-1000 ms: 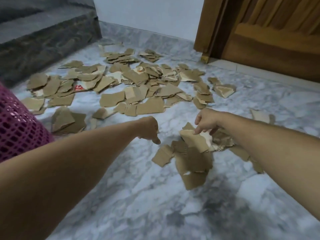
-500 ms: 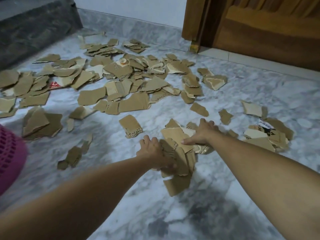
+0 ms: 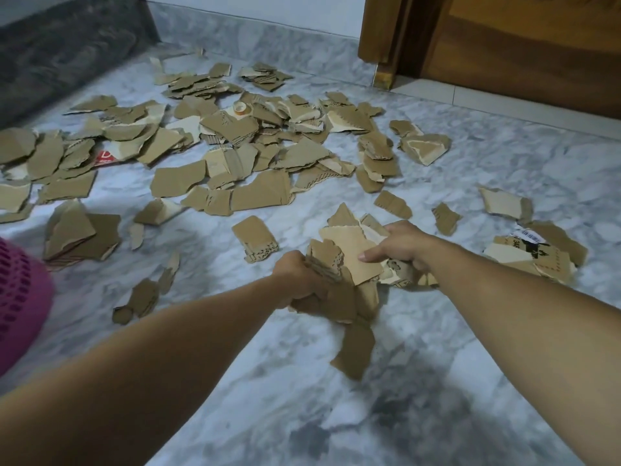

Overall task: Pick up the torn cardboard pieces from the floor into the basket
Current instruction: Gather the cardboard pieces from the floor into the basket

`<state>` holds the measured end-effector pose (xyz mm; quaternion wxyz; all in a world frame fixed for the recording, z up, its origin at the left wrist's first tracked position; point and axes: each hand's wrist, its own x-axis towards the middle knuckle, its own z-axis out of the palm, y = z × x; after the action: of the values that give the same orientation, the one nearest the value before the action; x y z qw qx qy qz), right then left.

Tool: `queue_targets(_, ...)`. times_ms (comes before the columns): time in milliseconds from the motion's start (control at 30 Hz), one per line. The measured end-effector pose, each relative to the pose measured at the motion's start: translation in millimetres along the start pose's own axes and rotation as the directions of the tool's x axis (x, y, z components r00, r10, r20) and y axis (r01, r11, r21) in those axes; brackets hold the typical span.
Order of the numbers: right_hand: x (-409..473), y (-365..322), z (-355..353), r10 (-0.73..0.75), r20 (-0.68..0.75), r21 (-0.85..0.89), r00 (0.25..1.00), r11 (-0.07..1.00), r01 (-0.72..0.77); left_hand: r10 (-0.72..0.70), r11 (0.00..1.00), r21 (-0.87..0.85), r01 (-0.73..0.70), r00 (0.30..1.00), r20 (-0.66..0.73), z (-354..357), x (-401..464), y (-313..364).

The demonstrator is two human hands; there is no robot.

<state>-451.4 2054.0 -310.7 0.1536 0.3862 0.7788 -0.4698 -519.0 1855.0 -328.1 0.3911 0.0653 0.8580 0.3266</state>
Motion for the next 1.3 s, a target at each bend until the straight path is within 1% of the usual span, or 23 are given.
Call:
queue_targets(67, -2.7, -6.3, -3.6, -0.034, -0.031, 0.079, 0.999, 0.996, 0.037, -0.016, 0.999, -0.047, 0.016, 1.000, 0.004, -17.7, 1.0, 0.0)
queue_targets(167, 4.1, -20.2, -6.2, -0.052, -0.114, 0.180, 0.992, 0.981, 0.072, -0.054, 0.992, -0.113, 0.051, 0.998, -0.020, -52.5, 4.6, -5.1)
queue_targets(233, 8.1, -31.8, -0.2, -0.065, -0.166, 0.186, 0.984, 0.978, 0.096, -0.067, 0.990, -0.127, 0.059, 0.996, -0.060, -76.4, 7.5, -12.9)
queue_targets(267, 10.1, -37.4, 2.9, -0.062, -0.170, 0.162, 0.983, 0.983, 0.090, -0.075, 0.990, -0.129, 0.065, 0.994, -0.080, -87.3, 8.5, -17.5)
queue_targets(367, 8.7, -58.9, 24.8, -0.075, -0.109, 0.217, 0.991, 0.971, 0.097, -0.110, 0.987, -0.131, 0.095, 0.987, -0.114, -123.4, 9.8, -36.4)
queue_targets(433, 9.9, -74.4, 44.1, -0.085, -0.061, 0.228, 0.994, 0.969, 0.097, -0.146, 0.987, -0.083, 0.135, 0.979, -0.145, -146.9, 9.4, -54.5)
queue_targets(533, 10.3, -99.9, 76.3, -0.101, -0.010, 0.213, 0.995, 0.972, 0.101, -0.170, 0.984, 0.004, 0.175, 0.958, -0.229, -179.1, 7.5, -84.0)
queue_targets(633, 13.6, -119.9, 107.3, -0.101, 0.044, 0.164, 0.994, 0.982, 0.093, -0.207, 0.975, 0.019, 0.220, 0.941, -0.267, -200.7, 8.2, -113.0)
queue_targets(733, 16.7, -131.9, 135.5, -0.099, 0.050, 0.096, 0.994, 0.991, 0.094, -0.208, 0.975, 0.024, 0.222, 0.943, -0.259, -207.6, 8.1, -131.8)
queue_targets(833, 16.1, -140.1, 152.4, -0.133, 0.035, -0.062, 0.990, 0.989, 0.135, -0.203, 0.968, 0.096, 0.231, 0.950, -0.235, -207.2, 28.6, -157.1)
queue_targets(900, 13.4, -145.9, 159.4, -0.147, 0.015, -0.153, 0.989, 0.977, 0.148, -0.218, 0.967, 0.084, 0.241, 0.951, -0.217, -202.9, 21.8, -157.5)
queue_targets(967, 12.7, -149.4, 161.8, -0.144, -0.008, -0.180, 0.990, 0.974, 0.140, -0.197, 0.974, 0.064, 0.216, 0.954, -0.225, -196.2, 9.5, -150.4)
queue_targets(1033, 13.0, -149.9, 163.9, -0.123, -0.008, -0.145, 0.992, 0.982, 0.121, -0.186, 0.979, 0.038, 0.200, 0.954, -0.237, -192.6, 6.0, -149.1)
queue_targets(1167, 12.8, -146.5, 167.4, -0.066, 0.051, 0.031, 0.996, 0.997, 0.065, -0.175, 0.984, -0.020, 0.176, 0.954, -0.244, -190.8, -2.3, -148.0)
queue_targets(1300, 2.8, -149.9, 167.9, -0.117, 0.051, 0.005, 0.992, 0.993, 0.117, -0.171, 0.983, -0.113, 0.148, 0.956, -0.236, -189.4, -11.3, -148.7)
